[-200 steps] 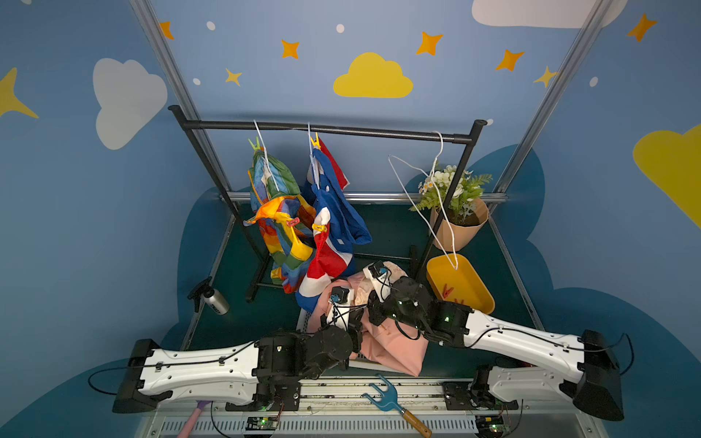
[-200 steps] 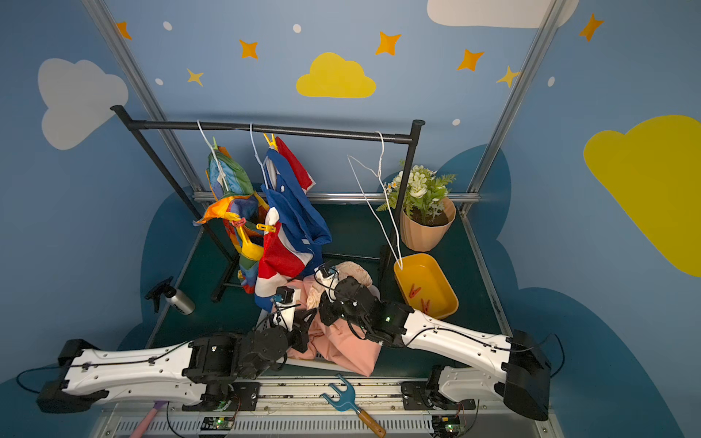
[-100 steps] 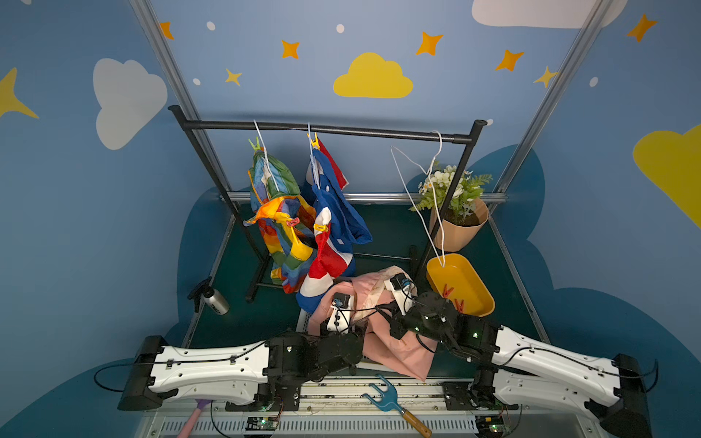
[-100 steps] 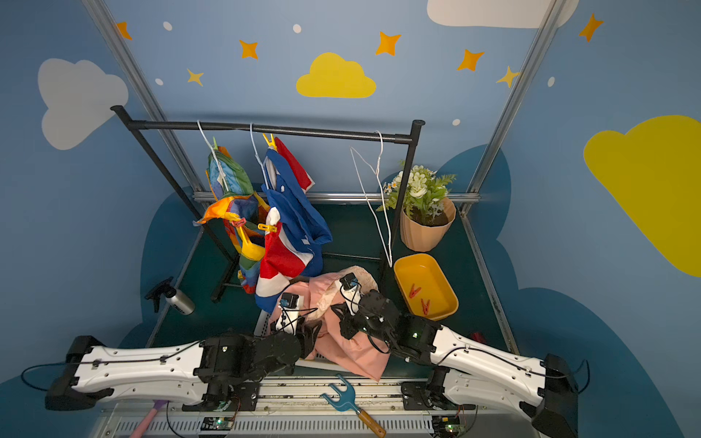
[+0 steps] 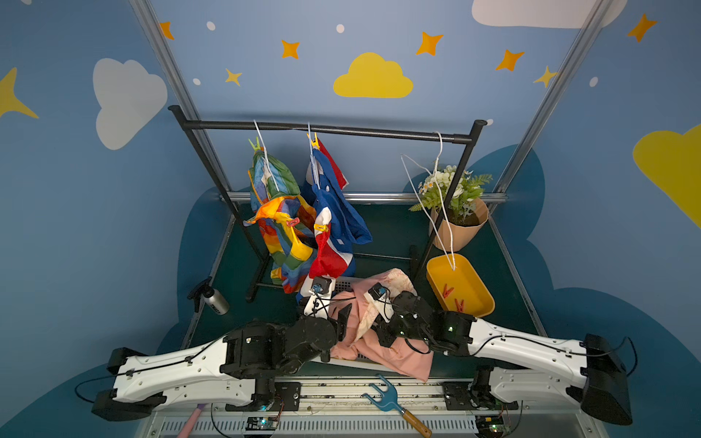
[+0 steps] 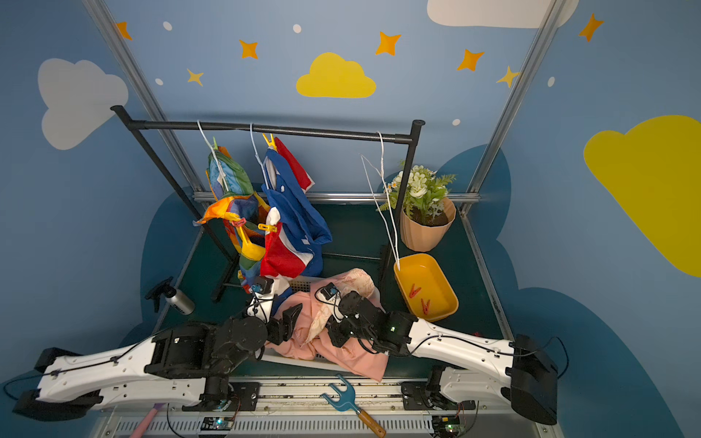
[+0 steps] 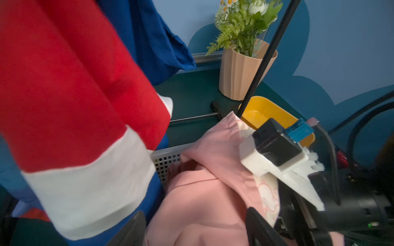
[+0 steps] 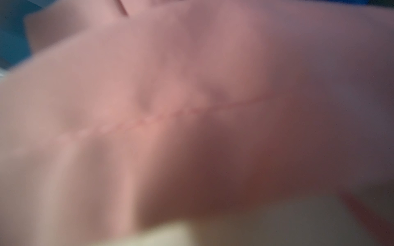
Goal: Remove the clothespins securing jackets to the hanger
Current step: Place the jacket in the basket.
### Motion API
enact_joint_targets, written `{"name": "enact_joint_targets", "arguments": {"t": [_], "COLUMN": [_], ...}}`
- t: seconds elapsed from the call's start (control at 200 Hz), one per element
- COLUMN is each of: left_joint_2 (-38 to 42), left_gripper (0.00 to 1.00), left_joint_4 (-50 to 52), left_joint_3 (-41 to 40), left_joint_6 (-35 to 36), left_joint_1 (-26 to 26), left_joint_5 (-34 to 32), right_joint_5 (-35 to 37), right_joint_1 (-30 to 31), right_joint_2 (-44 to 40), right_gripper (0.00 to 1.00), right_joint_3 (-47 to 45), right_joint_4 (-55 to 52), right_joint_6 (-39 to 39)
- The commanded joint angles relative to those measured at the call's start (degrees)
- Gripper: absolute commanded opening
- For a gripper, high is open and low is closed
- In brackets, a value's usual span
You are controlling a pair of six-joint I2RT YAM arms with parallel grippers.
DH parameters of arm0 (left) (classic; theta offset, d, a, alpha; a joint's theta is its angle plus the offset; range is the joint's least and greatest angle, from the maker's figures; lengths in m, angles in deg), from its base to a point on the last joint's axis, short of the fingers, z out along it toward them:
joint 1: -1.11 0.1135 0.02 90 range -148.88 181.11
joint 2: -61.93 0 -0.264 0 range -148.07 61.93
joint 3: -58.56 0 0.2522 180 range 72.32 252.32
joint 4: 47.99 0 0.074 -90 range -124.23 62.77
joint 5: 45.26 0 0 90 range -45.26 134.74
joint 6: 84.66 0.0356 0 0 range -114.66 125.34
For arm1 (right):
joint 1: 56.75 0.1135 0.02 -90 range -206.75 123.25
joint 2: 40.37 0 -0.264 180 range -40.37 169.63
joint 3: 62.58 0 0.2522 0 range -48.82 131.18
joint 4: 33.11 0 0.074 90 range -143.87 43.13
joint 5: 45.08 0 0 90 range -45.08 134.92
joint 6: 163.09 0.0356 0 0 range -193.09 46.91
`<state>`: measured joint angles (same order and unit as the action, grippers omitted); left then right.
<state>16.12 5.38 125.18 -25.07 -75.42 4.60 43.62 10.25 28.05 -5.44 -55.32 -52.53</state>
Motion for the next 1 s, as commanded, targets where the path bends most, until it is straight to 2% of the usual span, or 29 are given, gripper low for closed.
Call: {"name": "enact_joint_targets", "arguments": {"t": [0.0, 0.11, 0.23, 0.265, 0.365, 0.436, 0.461, 0.551, 0.576, 0.611, 0.696, 0.781, 0.866, 0.996], "left_joint_2": [1.67, 0.53, -2.44, -3.51, -5.55, -5.9, -5.99, -6.75, -7.44, -8.73, -11.86, -12.49, -12.44, -13.08], "left_gripper": [0.75, 0.76, 0.74, 0.7, 0.5, 0.44, 0.42, 0.33, 0.29, 0.25, 0.17, 0.13, 0.12, 0.1], "left_joint_4": [-1.66, -4.55, -8.65, -9.54, -11.42, -11.67, -12.0, -16.85, -18.21, -19.66, -17.55, -16.64, -15.57, -8.4], "left_joint_3": [-2.51, -4.17, -5.28, -5.59, -7.4, -9.0, -9.71, -12.95, -13.72, -14.39, -14.05, -14.31, -15.36, -15.84], "left_joint_6": [3.11, 4.1, 5.34, 4.99, 2.3, -0.04, -0.94, -1.77, -2.29, -3.47, -6.71, -8.23, -10.01, -15.37], "left_joint_1": [4.4, 8.28, 13.25, 14.14, 14.7, 14.74, 14.74, 14.74, 14.74, 14.76, 14.74, 14.74, 14.83, 15.26], "left_joint_5": [8.11, 11.71, 20.73, 22.08, 22.34, 22.47, 22.67, 26.27, 27.48, 28.55, 28.25, 27.44, 23.81, 17.69], "right_joint_5": [-5.11, -7.61, -7.16, -6.88, -6.49, -6.75, -6.91, -6.54, -6.48, -6.65, -6.62, -6.4, -3.38, 7.19], "right_joint_1": [0.31, 1.01, 1.02, 0.94, 0.47, -0.47, -0.88, -1.54, -1.65, -1.95, -2.42, -3.05, -4.43, -7.98], "right_joint_2": [5.66, 10.83, 11.88, 11.48, 10.67, 8.72, 7.46, 3.66, 3.16, 2.57, 1.27, -0.47, -3.01, -8.93], "right_gripper": [0.0, 0.0, 0.0, 0.0, 0.0, 0.0, 0.07, 0.13, 0.18, 0.29, 0.36, 0.61, 0.65, 0.66], "right_joint_3": [3.42, 6.11, 7.66, 7.69, 7.92, 8.03, 7.68, 7.29, 7.58, 8.38, 10.03, 11.25, 13.7, 19.85], "right_joint_4": [0.43, 2.16, 1.85, 1.28, -1.14, -3.69, -3.84, -4.31, -4.8, -6.11, -9.18, -13.22, -22.31, -40.43], "right_joint_6": [-0.93, -1.81, -2.82, -3.52, -4.83, -4.55, -4.25, -3.25, -3.37, -3.67, -3.86, -3.62, -3.03, 0.06]}}
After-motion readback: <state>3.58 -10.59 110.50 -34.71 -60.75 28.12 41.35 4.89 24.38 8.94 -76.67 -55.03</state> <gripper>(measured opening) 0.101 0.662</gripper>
